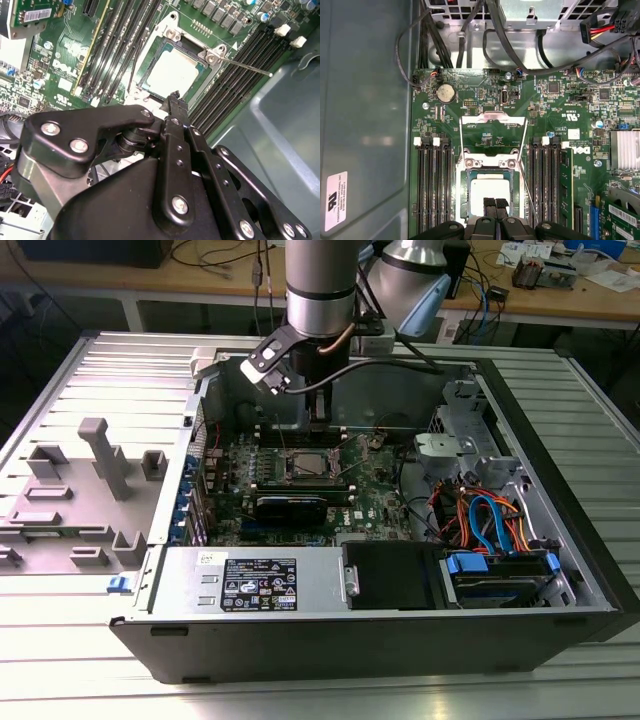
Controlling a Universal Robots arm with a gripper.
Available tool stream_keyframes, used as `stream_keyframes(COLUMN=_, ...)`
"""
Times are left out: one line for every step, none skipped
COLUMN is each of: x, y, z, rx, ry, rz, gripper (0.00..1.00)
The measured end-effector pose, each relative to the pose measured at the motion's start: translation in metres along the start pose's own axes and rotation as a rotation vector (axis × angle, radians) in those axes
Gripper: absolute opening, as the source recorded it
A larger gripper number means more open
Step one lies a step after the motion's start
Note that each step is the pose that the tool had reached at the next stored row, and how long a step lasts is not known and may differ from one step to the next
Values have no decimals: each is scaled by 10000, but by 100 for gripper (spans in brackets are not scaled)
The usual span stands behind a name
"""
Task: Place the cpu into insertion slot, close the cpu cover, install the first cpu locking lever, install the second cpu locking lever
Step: 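Close the cpu cover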
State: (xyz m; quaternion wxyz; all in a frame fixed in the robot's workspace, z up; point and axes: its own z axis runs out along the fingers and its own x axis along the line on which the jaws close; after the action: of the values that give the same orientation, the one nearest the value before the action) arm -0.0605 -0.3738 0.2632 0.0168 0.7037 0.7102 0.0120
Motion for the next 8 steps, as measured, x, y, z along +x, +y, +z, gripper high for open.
stream_keyframes(x=0, y=1, z=-18, rx=1, ry=-3, rz=0, gripper=11)
stream_keyframes(x=0, y=2, z=-30, rx=1, ry=-5, rz=-1, gripper=11)
stream_keyframes(x=0, y=2, z=-43, rx=1, ry=-6, rz=-1, gripper=11)
stream_keyframes(x=0, y=3, z=-71, rx=0, ry=-6, rz=-1, gripper=11)
stream_keyframes(x=0, y=3, z=-76, rx=0, ry=-5, rz=-1, gripper=11)
stream_keyframes(x=0, y=3, z=-75, rx=-1, ry=-4, rz=0, gripper=11)
stream_keyframes(x=0, y=3, z=-76, rx=0, ry=-5, rz=0, gripper=11)
stream_keyframes(x=0, y=4, z=-76, rx=0, ry=-6, rz=0, gripper=11)
